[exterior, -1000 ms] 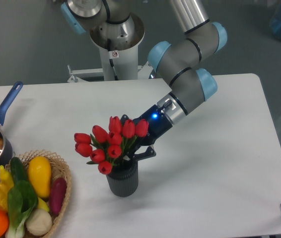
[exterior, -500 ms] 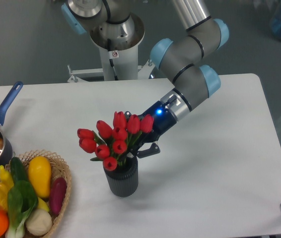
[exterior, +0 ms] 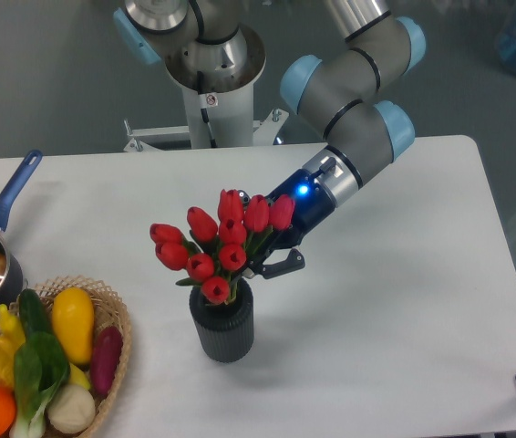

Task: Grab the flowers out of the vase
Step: 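Lift the gripped tulips straight up out of the grey vase, then hold the tulip bouquet raised above the vase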

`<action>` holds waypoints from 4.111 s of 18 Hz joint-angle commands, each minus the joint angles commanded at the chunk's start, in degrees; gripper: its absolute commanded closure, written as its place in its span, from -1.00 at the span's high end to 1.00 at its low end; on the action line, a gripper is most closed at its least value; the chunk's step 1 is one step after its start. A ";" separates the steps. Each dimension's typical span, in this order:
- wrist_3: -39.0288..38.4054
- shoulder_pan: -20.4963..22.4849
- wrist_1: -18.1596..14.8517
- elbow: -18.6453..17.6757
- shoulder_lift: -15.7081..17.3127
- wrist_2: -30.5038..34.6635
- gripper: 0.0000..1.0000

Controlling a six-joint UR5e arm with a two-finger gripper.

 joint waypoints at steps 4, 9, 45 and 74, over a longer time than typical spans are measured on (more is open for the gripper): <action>-1.24 0.09 0.09 0.00 0.44 -0.09 -0.16; -3.59 0.26 0.09 0.17 1.05 -2.46 -0.16; -22.15 9.05 0.35 7.64 4.48 -14.85 -0.17; -21.80 10.46 0.53 8.09 4.84 -13.89 -0.17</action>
